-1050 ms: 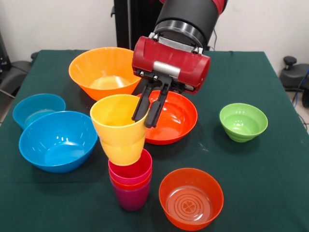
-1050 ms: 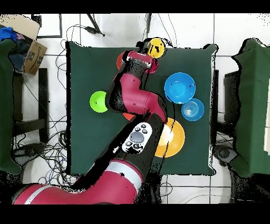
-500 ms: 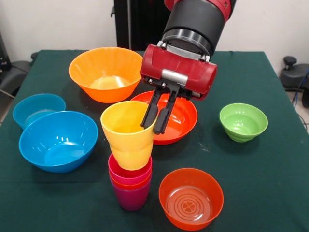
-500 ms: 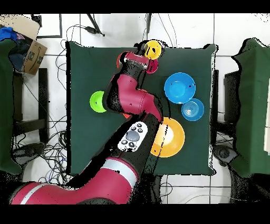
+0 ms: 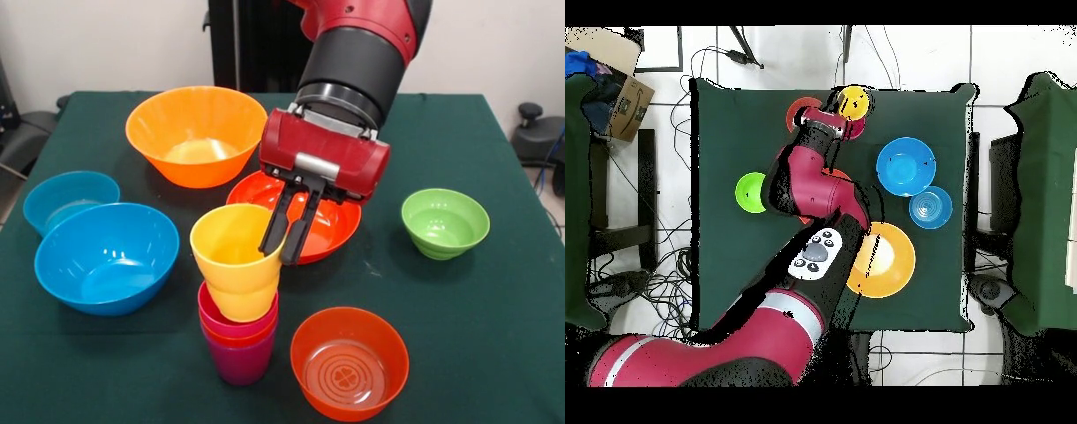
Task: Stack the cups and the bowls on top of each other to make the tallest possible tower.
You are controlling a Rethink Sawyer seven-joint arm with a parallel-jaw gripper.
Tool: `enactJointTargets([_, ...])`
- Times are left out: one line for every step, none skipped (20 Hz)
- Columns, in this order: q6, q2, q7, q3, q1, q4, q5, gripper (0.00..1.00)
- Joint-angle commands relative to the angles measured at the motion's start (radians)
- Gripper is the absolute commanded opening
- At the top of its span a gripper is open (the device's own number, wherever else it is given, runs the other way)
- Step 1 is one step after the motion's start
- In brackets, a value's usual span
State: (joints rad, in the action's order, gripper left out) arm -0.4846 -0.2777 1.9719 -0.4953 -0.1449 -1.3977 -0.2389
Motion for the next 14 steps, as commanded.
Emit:
enactJointTargets([-0.001,0.034,0.117,0.06,-0.019,-0.008,-0.027,0.0])
enactJointTargets([-0.003,0.037,0.119,0.06,-0.018,-0.008,-0.028,0.0])
enactJointTargets([-0.001,0.039,0.117,0.058,-0.021,-0.007,-0.031,0.0])
enactJointTargets([-0.002,0.042,0.118,0.058,-0.021,-0.007,-0.031,0.0])
enactJointTargets([0.0,0.044,0.118,0.057,-0.023,-0.006,-0.035,0.0])
enactJointTargets([0.0,0.048,0.118,0.056,-0.023,-0.005,-0.037,0.0])
enactJointTargets([0.0,0.051,0.117,0.056,-0.025,-0.004,-0.041,0.0])
enactJointTargets([0.0,0.054,0.118,0.057,-0.025,-0.001,-0.042,0.0])
enactJointTargets([0.001,0.057,0.116,0.055,-0.028,0.001,-0.047,0.0])
enactJointTargets([0.003,0.058,0.117,0.056,-0.028,0.002,-0.046,0.0])
enactJointTargets([0.006,0.061,0.115,0.054,-0.032,0.004,-0.052,0.0])
enactJointTargets([0.001,0.067,0.116,0.055,-0.032,0.005,-0.054,0.0])
enactJointTargets([0.003,0.07,0.115,0.055,-0.036,0.007,-0.06,0.0])
enactJointTargets([-0.001,0.074,0.116,0.056,-0.035,0.007,-0.061,0.0])
